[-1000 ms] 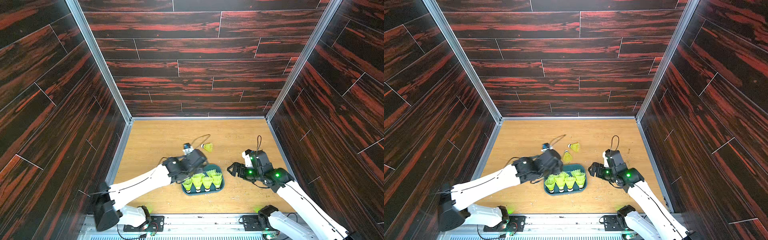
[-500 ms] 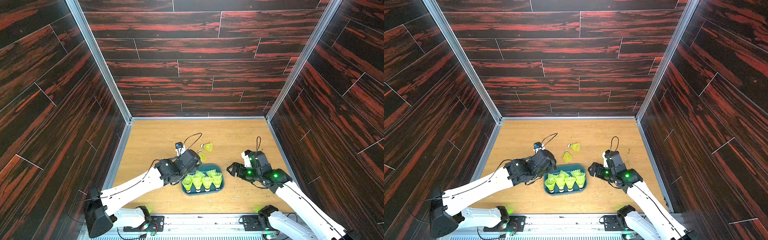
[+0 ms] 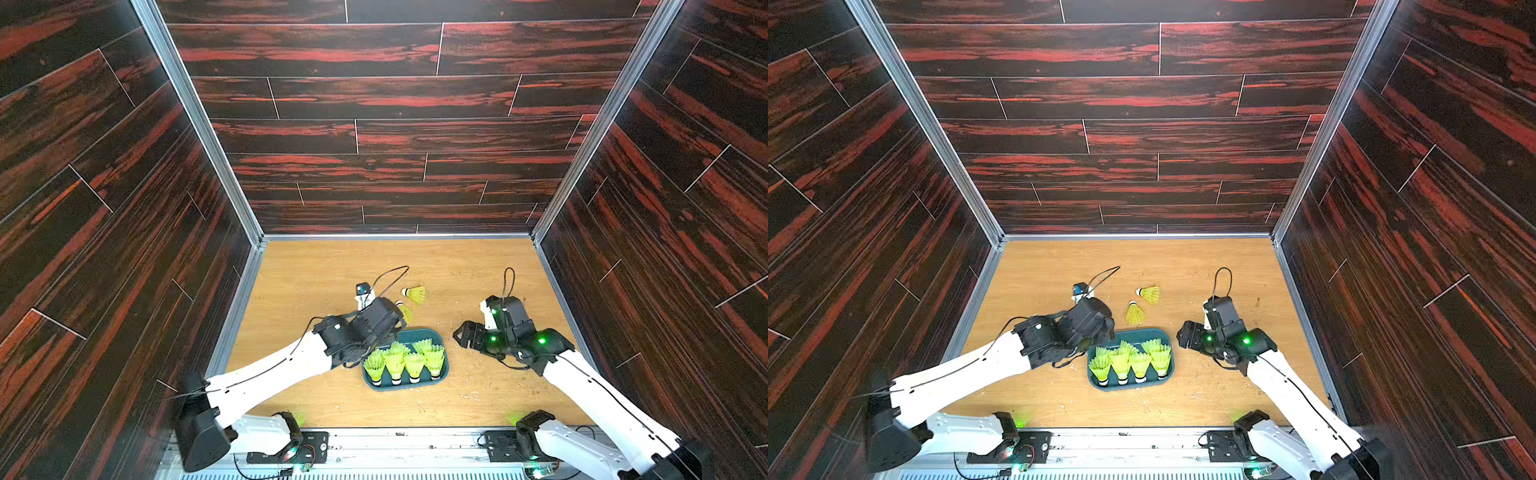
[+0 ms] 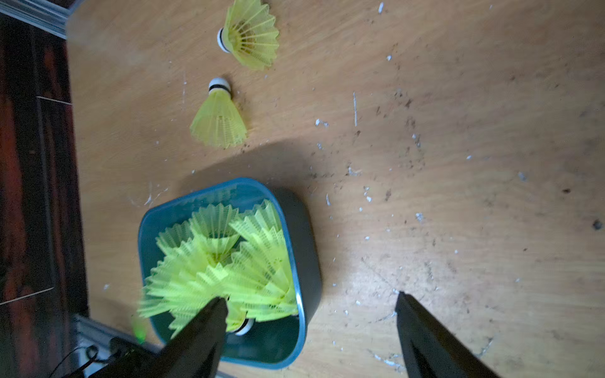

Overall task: Put the shuttlecocks into the storage box
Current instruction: Pick up the shuttlecock at the center of the board.

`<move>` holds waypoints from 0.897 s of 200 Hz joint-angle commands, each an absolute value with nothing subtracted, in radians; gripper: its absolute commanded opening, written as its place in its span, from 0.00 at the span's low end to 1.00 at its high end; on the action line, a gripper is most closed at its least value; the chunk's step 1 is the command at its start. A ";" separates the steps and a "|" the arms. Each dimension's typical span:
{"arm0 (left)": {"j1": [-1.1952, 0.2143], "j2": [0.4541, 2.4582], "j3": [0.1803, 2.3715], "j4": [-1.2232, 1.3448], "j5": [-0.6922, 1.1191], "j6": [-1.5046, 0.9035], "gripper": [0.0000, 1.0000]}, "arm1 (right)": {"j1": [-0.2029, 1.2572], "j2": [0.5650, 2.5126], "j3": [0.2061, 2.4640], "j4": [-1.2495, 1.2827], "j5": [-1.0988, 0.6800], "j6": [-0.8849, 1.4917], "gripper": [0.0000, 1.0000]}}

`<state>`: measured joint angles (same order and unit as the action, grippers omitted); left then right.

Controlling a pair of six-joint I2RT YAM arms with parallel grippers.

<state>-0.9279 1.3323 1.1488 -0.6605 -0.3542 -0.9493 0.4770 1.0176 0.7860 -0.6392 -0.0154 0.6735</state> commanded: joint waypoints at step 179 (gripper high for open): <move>-0.541 1.711 1.397 -0.632 0.123 -0.441 0.56 | 0.633 1.572 1.241 -0.616 0.225 0.709 0.72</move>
<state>-0.5644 1.6714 1.3586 -0.6334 0.0502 -0.6029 0.6388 1.5581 1.1896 -0.5751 0.1577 0.7021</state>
